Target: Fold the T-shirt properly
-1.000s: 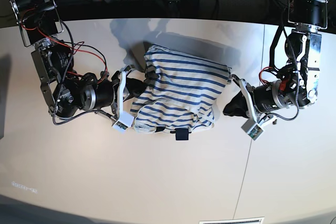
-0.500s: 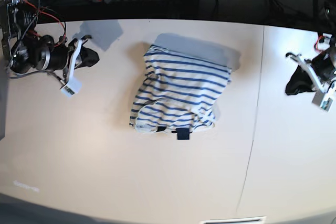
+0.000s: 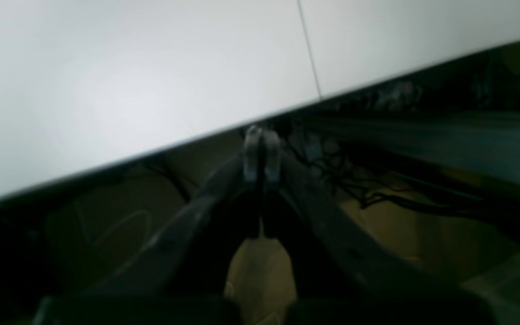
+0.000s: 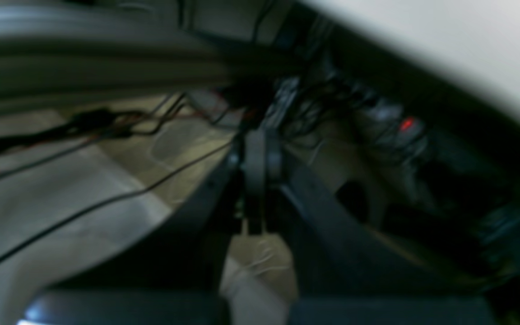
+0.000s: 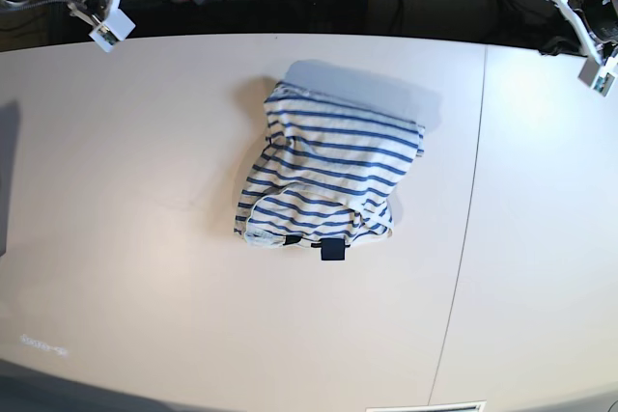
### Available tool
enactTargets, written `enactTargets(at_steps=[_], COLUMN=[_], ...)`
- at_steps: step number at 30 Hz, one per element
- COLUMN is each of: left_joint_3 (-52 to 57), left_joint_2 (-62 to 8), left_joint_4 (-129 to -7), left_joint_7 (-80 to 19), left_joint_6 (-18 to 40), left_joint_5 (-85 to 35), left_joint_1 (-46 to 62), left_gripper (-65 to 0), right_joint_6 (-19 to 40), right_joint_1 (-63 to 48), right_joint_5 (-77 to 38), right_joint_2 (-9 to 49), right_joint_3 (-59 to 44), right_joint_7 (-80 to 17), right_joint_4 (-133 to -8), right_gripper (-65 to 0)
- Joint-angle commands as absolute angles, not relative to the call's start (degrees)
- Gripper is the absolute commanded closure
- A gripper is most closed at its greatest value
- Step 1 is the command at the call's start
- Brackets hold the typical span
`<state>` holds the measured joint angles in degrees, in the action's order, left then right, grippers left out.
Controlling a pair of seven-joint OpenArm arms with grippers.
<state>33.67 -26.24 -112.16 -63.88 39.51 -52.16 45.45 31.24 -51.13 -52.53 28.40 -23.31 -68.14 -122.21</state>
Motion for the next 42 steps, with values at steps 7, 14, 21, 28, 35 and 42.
enactTargets(at_steps=[7, 14, 21, 28, 35, 42], left_joint_3=[34.0, 31.5, 16.2, -2.3, -13.8, -16.9], left_joint_2=[-24.8, -24.8, -24.8, -19.6, -11.2, -8.5], left_joint_4=[-106.7, -82.8, -51.4, -29.9, -19.4, -17.6], left_joint_7=[-58.4, -38.5, -24.1, -18.2, -13.8, -13.8], left_joint_6=[40.0, 40.0, 34.3, 22.1, 13.5, 13.1], left_joint_5=[-48.1, -35.4, -20.8, -14.9, -10.8, -10.9], left_joint_1=[51.3, 49.9, 36.6, 17.2, 5.5, 2.8], left_gripper=[0.0, 0.0, 0.0, 0.0, 0.0, 0.0], right_joint_6=[33.0, 32.1, 30.0, 29.7, 23.7, 21.8], right_joint_1=[-60.7, -61.3, -48.4, -27.8, -12.4, -7.4], right_joint_5=[-48.3, -41.5, -36.3, -30.7, -18.5, -14.3], right_joint_2=[23.6, 19.7, 19.7, 18.9, 11.6, 7.7], right_joint_3=[-24.0, -23.9, -23.9, -23.9, -23.9, -23.9], right_joint_7=[-62.8, -57.6, -52.9, -48.7, -44.6, -40.2], right_joint_4=[-118.3, -96.2, -61.4, -35.3, -29.5, -29.6], right_gripper=[0.0, 0.0, 0.0, 0.0, 0.0, 0.0])
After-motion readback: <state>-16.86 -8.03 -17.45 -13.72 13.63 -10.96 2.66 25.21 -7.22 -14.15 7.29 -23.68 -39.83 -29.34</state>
